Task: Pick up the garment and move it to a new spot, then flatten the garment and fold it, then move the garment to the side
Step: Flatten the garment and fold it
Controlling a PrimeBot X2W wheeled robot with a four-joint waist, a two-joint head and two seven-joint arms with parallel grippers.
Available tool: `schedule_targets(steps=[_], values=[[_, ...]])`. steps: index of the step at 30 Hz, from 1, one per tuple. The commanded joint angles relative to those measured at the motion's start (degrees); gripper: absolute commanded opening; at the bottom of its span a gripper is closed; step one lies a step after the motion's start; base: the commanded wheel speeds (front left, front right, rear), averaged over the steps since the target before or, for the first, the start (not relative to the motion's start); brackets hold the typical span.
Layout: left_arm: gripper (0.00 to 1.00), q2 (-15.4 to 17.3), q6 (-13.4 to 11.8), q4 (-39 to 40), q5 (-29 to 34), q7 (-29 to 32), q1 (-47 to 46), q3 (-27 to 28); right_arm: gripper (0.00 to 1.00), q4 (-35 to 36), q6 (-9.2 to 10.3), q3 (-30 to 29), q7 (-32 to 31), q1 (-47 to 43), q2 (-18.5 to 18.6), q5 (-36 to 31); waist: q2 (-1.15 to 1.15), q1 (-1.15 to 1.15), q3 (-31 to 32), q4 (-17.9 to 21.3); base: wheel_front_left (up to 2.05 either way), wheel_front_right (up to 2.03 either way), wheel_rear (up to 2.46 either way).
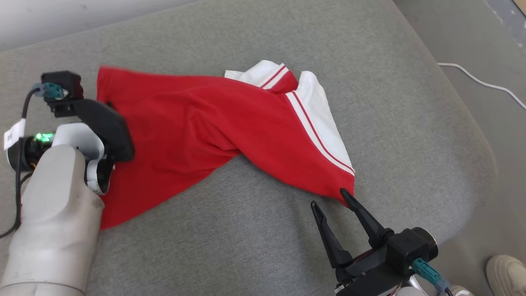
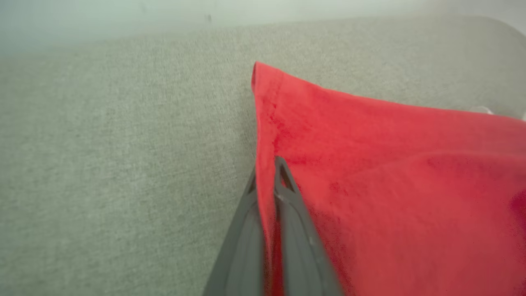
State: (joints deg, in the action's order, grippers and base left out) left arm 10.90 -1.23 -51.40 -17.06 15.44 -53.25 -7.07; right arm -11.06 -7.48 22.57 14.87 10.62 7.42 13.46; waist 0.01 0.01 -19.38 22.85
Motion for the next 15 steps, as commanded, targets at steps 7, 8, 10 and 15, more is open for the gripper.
schedule_targets(steps=[7, 8, 10, 15], values=[[0.00, -2.7, 3.3, 6.0, -2.9, -12.6, 2.1, 1.2, 1.00, -0.2, -0.03, -1.2, 0.2, -0.3, 0.8, -0.1, -0.01, -0.01, 2.9, -4.7, 0.00, 0.00, 0.00], [0.00, -3.2, 3.8, 7.4, -3.6, -14.1, 2.8, 1.7, 1.00, -0.2, -0.04, -1.4, 0.2, -0.6, 0.8, -0.1, -0.01, -0.01, 3.3, -5.4, 0.00, 0.00, 0.00], [0.00, -4.6, 5.2, 10.3, -5.4, -16.2, 5.4, 1.7, 1.00, -0.1, -0.04, -2.1, 0.2, -1.3, 1.0, -0.2, -0.01, -0.01, 4.2, -7.2, 0.00, 0.00, 0.00], [0.00, -5.9, 6.9, 21.5, -6.5, -19.4, 16.7, -0.7, 1.00, 0.4, -0.04, -3.5, -0.4, -2.9, 1.3, -0.4, -0.01, -0.01, 6.7, -11.3, 0.00, 0.00, 0.00]])
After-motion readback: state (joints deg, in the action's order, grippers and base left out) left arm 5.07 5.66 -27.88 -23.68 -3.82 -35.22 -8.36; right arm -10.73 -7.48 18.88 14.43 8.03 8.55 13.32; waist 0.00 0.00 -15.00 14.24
